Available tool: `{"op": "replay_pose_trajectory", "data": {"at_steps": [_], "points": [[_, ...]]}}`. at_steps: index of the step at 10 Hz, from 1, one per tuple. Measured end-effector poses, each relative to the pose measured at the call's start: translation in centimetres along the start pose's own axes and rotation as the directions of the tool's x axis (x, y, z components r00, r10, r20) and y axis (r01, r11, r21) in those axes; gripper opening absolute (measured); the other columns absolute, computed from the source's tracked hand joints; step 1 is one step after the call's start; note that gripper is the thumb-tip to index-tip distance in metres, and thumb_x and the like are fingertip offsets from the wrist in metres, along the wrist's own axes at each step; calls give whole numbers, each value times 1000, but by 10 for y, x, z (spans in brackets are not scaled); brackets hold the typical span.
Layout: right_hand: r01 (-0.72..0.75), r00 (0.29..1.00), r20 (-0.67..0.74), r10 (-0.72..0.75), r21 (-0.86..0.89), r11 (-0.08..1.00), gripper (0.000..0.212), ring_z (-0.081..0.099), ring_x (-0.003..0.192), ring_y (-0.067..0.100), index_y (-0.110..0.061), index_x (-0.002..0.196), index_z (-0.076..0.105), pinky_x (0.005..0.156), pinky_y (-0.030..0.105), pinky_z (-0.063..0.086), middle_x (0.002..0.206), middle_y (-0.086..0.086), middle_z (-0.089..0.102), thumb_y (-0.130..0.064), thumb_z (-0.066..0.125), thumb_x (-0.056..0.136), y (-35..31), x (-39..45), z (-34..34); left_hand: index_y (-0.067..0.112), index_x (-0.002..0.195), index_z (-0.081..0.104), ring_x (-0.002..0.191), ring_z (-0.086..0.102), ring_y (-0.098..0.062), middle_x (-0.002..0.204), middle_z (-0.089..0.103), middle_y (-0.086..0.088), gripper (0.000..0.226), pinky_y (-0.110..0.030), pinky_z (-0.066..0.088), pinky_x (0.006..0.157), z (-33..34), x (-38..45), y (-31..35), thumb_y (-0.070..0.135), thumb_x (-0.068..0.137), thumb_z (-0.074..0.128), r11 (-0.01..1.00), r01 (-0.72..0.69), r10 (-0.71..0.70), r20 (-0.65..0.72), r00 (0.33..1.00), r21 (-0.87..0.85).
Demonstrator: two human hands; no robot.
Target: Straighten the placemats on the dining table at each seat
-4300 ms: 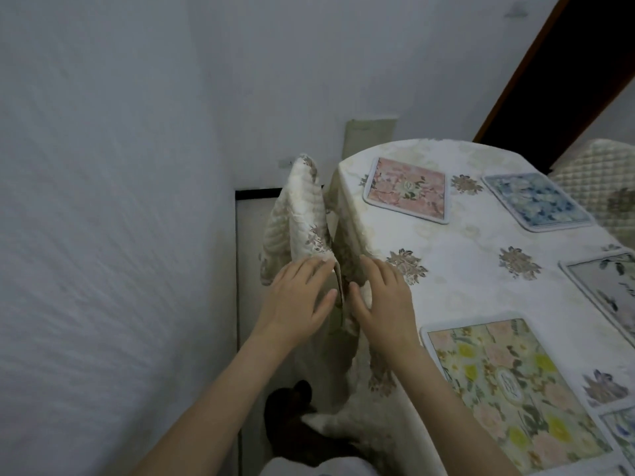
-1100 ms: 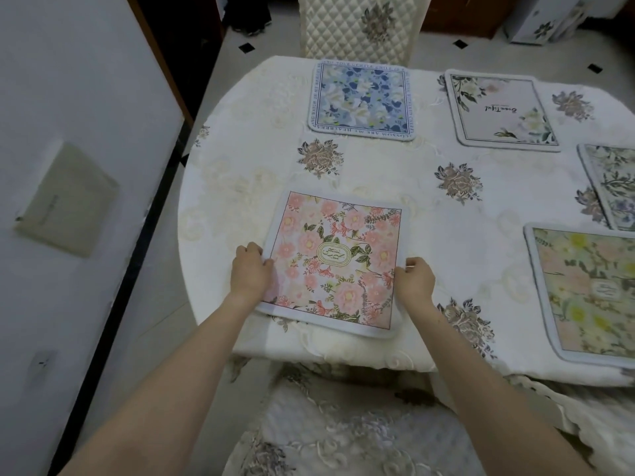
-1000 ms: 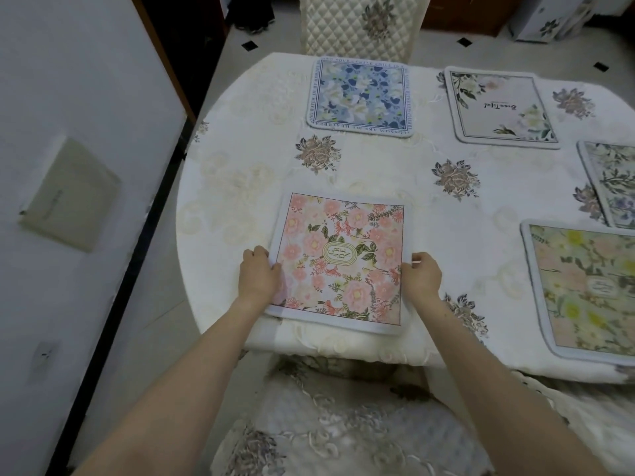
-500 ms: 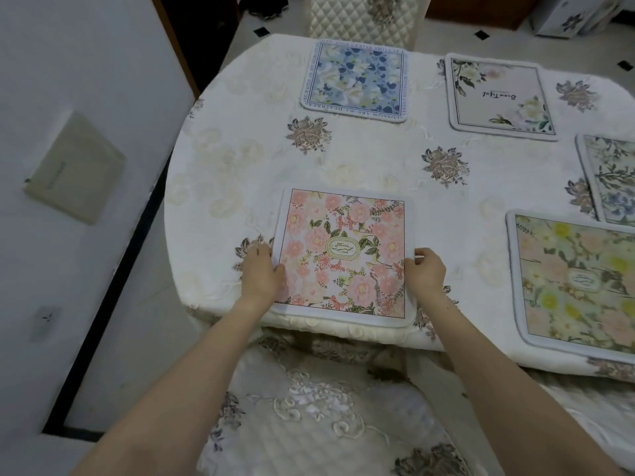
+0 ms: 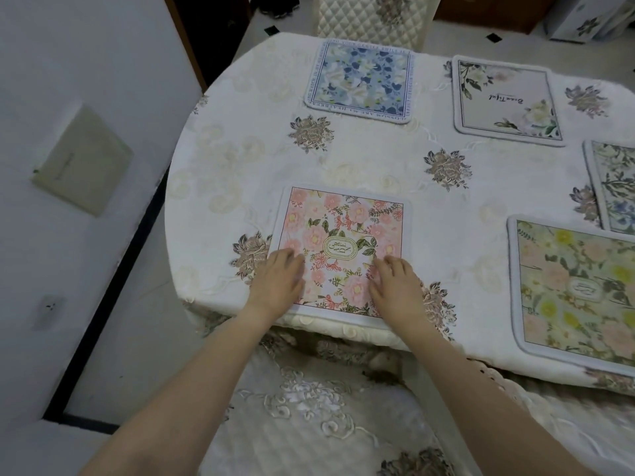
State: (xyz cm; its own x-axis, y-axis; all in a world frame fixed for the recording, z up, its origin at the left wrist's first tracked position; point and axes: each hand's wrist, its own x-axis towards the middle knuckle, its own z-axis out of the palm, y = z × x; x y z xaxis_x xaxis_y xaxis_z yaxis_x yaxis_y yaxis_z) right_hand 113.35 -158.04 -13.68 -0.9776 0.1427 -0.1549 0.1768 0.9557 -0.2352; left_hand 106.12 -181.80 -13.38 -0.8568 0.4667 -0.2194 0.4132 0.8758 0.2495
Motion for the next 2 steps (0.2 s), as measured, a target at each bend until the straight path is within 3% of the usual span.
{"op": "replay_pose_trajectory", "data": {"at_steps": [2], "points": [[-51, 999, -1, 52, 117, 992, 44, 39, 129, 31, -13, 133, 46, 105, 45, 38, 139, 12, 47, -33, 44, 94, -6, 12, -21, 15, 130, 45, 121, 46, -27, 132, 52, -10, 39, -41, 40, 98, -18, -1, 8, 30, 94, 44, 997, 10, -19, -113, 993, -75]]}}
